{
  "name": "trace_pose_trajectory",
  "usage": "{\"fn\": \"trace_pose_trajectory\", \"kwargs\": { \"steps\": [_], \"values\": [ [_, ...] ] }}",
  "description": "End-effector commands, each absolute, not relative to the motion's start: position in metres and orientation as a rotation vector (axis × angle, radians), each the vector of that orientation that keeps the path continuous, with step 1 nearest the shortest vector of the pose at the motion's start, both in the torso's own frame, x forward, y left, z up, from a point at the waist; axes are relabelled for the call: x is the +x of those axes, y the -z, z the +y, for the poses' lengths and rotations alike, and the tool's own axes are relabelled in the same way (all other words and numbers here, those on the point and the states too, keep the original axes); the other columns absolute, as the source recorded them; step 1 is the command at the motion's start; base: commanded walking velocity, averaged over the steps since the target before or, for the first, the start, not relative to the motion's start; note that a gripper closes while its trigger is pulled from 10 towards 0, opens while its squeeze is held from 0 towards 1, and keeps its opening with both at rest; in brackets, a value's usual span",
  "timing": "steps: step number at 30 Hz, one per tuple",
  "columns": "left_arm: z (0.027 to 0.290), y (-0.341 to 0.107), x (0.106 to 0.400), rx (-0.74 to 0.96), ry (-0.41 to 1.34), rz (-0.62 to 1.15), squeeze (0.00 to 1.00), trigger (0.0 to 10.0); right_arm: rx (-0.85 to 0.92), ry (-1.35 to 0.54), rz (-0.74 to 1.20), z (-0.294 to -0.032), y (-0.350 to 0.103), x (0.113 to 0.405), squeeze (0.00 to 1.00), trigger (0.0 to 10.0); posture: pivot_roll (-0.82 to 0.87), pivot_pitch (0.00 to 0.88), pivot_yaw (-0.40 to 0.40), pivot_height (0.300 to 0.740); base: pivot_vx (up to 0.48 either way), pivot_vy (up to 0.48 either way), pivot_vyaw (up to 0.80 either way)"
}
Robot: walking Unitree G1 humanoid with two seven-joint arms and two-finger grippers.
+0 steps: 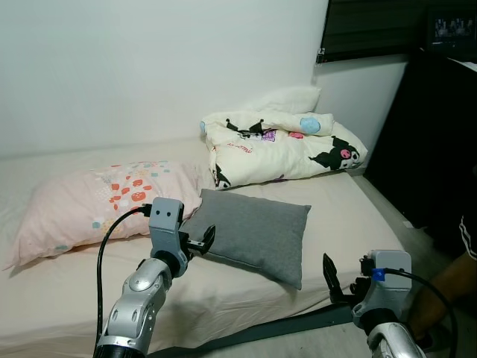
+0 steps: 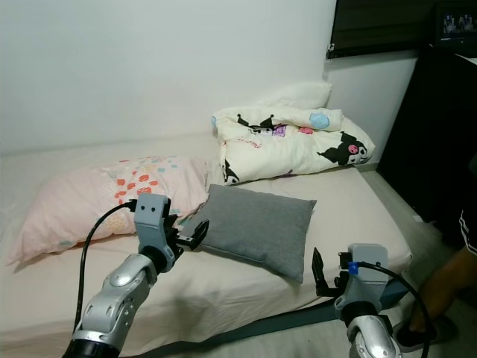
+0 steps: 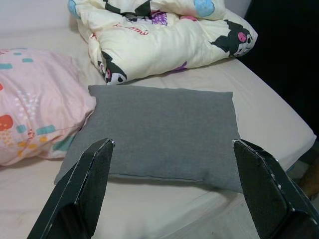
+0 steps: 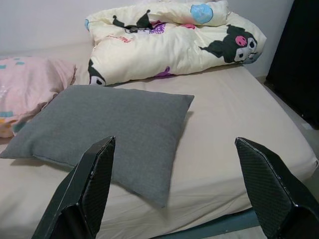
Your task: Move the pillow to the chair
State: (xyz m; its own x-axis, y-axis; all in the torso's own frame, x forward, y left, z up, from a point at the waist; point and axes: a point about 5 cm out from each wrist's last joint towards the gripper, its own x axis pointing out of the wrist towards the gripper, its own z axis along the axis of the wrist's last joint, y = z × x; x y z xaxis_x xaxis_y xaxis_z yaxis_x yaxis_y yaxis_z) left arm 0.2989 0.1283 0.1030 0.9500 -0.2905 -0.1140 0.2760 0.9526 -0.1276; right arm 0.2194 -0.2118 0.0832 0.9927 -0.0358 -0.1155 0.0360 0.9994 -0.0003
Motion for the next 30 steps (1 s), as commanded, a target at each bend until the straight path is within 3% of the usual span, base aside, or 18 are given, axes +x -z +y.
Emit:
{"fn": "trace_pose_trajectory", "kwargs": {
  "steps": [1,30],
  "values": [
    [0.1277,-0.1002,0.2997,-0.121,0.288,0.147,0.00,10.0,0.002,0.034,0.123,-0.2116,-0.0815,0.2201,0.00,10.0,-0.14,0.008,0.050,0.740,0.000,0.000,0.00],
    [0.1298,-0.1009,0.2996,-0.120,0.284,0.147,0.00,10.0,0.012,0.031,0.120,-0.2100,-0.0827,0.2199,0.00,10.0,-0.14,0.025,0.050,0.740,0.000,0.000,0.00]
  ]
}}
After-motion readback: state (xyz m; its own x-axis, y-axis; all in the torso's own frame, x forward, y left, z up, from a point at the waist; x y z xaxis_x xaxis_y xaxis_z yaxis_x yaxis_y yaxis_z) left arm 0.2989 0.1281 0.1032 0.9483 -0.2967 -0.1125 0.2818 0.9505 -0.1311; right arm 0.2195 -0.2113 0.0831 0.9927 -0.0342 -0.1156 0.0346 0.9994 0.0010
